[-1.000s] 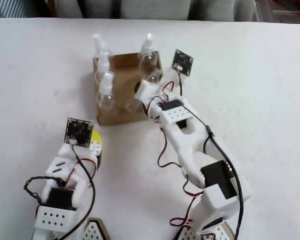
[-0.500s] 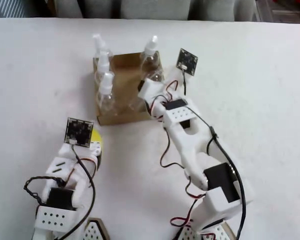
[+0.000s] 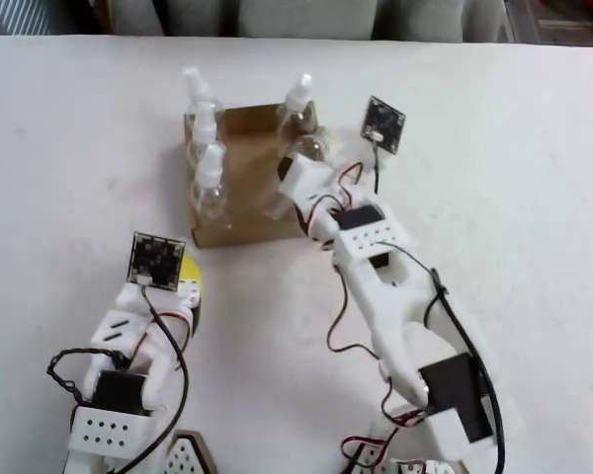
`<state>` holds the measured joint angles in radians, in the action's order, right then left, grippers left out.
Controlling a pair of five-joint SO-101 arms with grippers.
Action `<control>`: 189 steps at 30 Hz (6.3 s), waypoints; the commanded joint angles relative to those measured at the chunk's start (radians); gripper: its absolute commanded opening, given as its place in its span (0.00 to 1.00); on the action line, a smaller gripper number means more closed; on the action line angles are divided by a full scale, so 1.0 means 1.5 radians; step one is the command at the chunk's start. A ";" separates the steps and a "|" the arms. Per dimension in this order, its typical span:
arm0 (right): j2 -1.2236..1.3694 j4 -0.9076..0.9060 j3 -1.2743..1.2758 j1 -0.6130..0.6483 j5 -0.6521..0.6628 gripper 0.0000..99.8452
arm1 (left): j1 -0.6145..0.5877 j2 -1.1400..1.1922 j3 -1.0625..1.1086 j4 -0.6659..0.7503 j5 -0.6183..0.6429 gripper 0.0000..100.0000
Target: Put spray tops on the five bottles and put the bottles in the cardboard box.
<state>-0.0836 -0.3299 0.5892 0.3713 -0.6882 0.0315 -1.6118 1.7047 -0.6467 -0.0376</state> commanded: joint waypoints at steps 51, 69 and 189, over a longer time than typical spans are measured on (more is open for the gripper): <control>-0.585 -0.498 0.377 -0.187 0.570 0.17 | -0.006 0.008 -0.003 -0.004 -0.004 0.02; -0.285 -0.672 -0.008 -0.287 0.576 0.29 | -0.006 0.008 -0.003 -0.013 -0.005 0.02; -0.100 -0.694 -0.077 -0.020 0.368 0.20 | 0.036 0.008 -0.028 -0.045 0.001 0.02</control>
<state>-0.1450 -1.3257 0.4757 0.4373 -0.1450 0.0330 -1.6118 1.7047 -0.6759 -0.0376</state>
